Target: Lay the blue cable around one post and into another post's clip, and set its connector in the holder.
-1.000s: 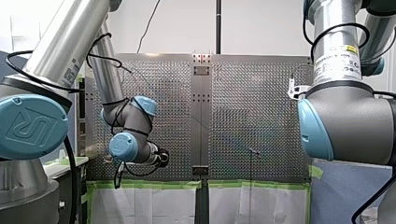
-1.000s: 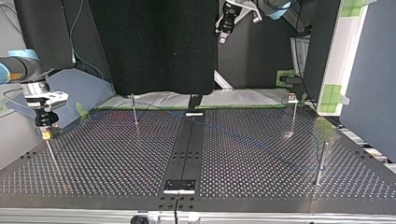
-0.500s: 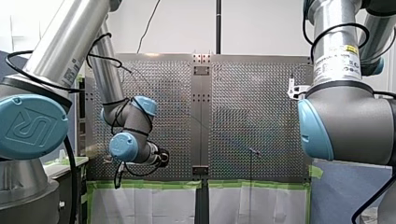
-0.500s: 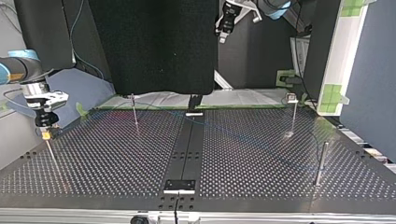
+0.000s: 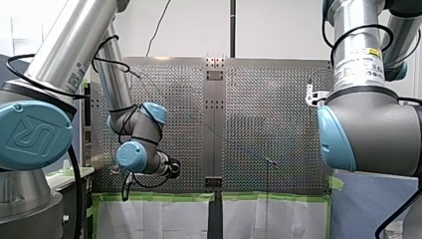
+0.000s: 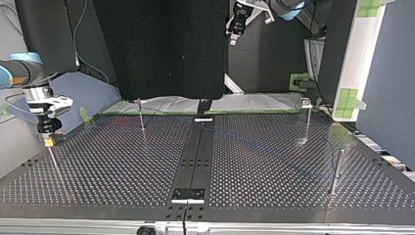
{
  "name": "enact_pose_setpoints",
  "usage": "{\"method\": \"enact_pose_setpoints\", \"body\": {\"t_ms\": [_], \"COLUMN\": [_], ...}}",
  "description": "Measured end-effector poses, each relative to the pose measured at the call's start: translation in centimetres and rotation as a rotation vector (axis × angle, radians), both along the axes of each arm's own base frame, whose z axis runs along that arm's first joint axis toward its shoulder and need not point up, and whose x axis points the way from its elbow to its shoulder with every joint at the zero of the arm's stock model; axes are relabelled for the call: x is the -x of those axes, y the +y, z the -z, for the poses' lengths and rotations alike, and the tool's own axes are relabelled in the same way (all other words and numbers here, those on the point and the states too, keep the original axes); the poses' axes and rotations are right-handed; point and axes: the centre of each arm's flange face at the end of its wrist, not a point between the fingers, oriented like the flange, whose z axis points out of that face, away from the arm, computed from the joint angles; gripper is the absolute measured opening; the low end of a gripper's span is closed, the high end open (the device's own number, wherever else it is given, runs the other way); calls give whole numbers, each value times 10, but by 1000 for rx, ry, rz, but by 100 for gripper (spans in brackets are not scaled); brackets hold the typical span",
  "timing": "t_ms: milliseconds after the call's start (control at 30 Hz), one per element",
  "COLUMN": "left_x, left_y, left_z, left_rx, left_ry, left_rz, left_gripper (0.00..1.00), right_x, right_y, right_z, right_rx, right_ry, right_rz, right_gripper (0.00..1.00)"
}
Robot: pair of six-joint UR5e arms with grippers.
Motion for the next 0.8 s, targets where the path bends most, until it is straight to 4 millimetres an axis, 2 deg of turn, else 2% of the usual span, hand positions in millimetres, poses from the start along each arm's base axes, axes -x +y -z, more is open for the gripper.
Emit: {"method": "enact_pose_setpoints", "body": {"t_ms": [67,100,167,233,300,333,800], "left_x": [0,0,0,0,0,0,0], "left_y": [0,0,0,0,0,0,0], "left_z": [0,0,0,0,0,0,0], "left_rx": [0,0,0,0,0,0,-2], "left_ry": [-1,-1,-1,0,0,0,1], "left_rz": [0,-1,-1,-1,-1,-1,-2], "left_gripper": [98,98,98,98,98,98,98], "right_x": [-1,-2,-2,-3,-3,-4,-5], "right_y": [0,0,0,0,0,0,1], "right_z": [0,0,0,-1,0,0,2], "right_rx": [0,1,0,2,0,-2,-12], "right_ry": [1,1,1,1,0,0,-5], "right_rz": [1,2,6,8,9,9,7], "right_gripper": [81,81,91,95,95,98,98]}}
